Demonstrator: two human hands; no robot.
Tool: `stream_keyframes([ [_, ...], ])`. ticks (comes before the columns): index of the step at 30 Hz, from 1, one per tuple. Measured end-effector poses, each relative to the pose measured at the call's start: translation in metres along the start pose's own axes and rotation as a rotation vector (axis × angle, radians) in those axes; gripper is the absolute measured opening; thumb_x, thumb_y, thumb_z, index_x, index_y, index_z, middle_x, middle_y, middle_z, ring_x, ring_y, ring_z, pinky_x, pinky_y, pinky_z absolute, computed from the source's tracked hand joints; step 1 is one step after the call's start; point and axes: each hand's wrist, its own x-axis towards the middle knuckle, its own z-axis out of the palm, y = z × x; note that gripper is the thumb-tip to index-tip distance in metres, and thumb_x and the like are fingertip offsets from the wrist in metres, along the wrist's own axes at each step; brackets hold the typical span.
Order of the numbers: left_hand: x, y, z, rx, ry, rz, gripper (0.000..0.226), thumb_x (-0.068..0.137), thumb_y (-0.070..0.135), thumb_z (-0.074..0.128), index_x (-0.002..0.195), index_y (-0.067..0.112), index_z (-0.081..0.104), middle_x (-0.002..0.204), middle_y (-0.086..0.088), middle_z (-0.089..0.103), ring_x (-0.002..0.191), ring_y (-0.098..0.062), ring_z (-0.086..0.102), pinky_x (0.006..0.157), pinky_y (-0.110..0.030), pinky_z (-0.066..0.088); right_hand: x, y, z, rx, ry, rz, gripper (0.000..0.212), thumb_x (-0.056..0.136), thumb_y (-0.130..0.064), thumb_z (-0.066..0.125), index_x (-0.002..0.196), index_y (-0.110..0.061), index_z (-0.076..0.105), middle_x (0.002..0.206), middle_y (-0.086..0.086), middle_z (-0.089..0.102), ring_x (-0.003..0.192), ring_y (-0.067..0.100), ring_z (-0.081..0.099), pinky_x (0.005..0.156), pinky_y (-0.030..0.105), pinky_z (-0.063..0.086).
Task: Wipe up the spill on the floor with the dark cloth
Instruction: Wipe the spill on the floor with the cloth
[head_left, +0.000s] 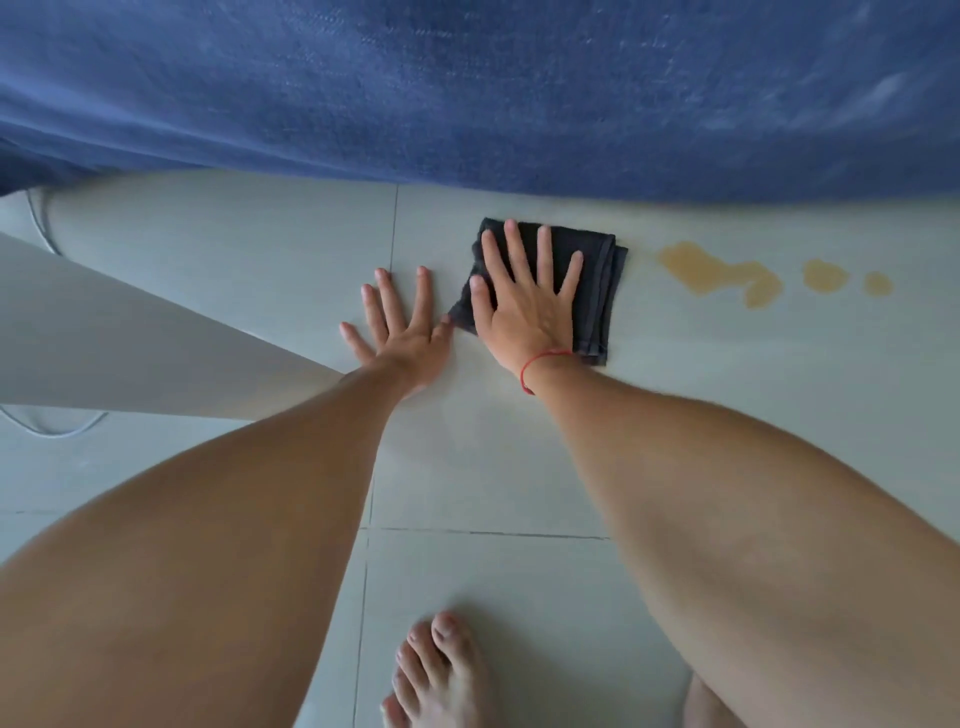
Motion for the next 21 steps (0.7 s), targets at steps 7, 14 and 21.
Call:
stream_keyframes([
  [7, -0.003, -0.001, -0.002, 0.005, -0.017, 0.012, 0.060, 0.100, 0.050, 0.016, 0.148, 0.044, -0.020, 0.155, 0.000, -0.036, 0.144, -0.019, -0.031, 0.115, -0.055, -0.015, -0.096, 0.027, 0.007, 0.018, 0.026, -0.150, 0.053, 0.094, -0.041, 0.035, 0.145, -0.028, 0.039, 0.155, -0.005, 0.034, 0.145, 0.028, 0.026, 0.116, 0.050, 0.012],
  [14, -0.003, -0.001, 0.000, 0.023, 0.001, 0.009, 0.060, 0.099, 0.051, 0.016, 0.149, 0.043, -0.017, 0.156, 0.000, -0.034, 0.145, -0.019, -0.030, 0.115, -0.055, -0.014, -0.107, 0.068, -0.001, -0.024, 0.008, -0.143, 0.051, 0.096, -0.041, 0.032, 0.146, -0.032, 0.036, 0.156, -0.009, 0.032, 0.146, 0.024, 0.024, 0.116, 0.049, 0.010],
  [21, 0.003, -0.002, 0.011, -0.032, 0.090, -0.005, 0.061, 0.098, 0.045, 0.022, 0.150, 0.045, -0.011, 0.159, 0.002, -0.028, 0.146, -0.016, -0.026, 0.115, -0.052, -0.016, -0.016, 0.067, -0.013, 0.004, 0.026, 0.060, 0.051, 0.099, -0.042, 0.027, 0.149, -0.037, 0.022, 0.160, -0.014, 0.013, 0.150, 0.019, 0.006, 0.116, 0.056, -0.001],
])
